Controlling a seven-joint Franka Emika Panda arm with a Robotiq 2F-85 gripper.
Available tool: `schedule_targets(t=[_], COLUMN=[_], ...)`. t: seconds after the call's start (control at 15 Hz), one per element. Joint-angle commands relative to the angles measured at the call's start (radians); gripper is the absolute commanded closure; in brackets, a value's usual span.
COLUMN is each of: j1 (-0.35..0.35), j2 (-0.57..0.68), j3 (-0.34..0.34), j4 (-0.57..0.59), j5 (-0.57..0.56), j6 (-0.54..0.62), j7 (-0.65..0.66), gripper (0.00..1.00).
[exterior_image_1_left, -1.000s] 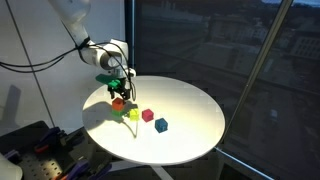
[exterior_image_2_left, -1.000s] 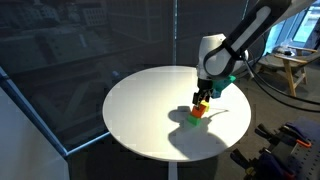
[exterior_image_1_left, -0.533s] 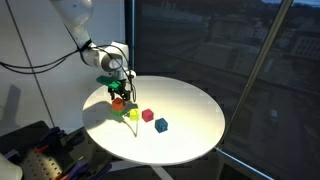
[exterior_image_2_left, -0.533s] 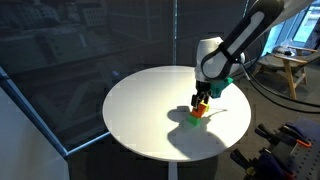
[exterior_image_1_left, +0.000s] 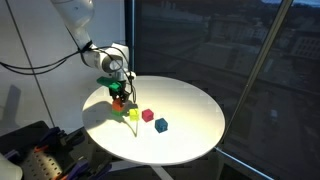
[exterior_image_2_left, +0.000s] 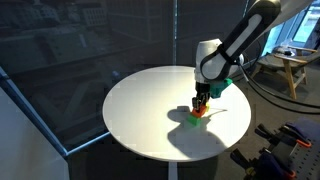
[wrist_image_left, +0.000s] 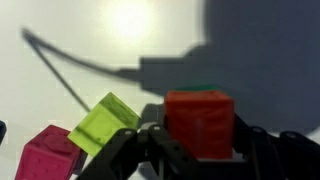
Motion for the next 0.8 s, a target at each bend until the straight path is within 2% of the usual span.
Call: schedule_targets(t=[0.0,0.33,0.73], j1=[0.007,0.014,0.024], j2=[0.0,-0.036,-0.092], j3=[-0.004,-0.008,-0.018], j4=[0.021,0.012,0.007], j5=[-0.014,-0.013,-0.019], j6=[-0.044,-0.081,-0.15], j7=[0.029,0.062,0.128], gripper=[0.69,0.74,0.75])
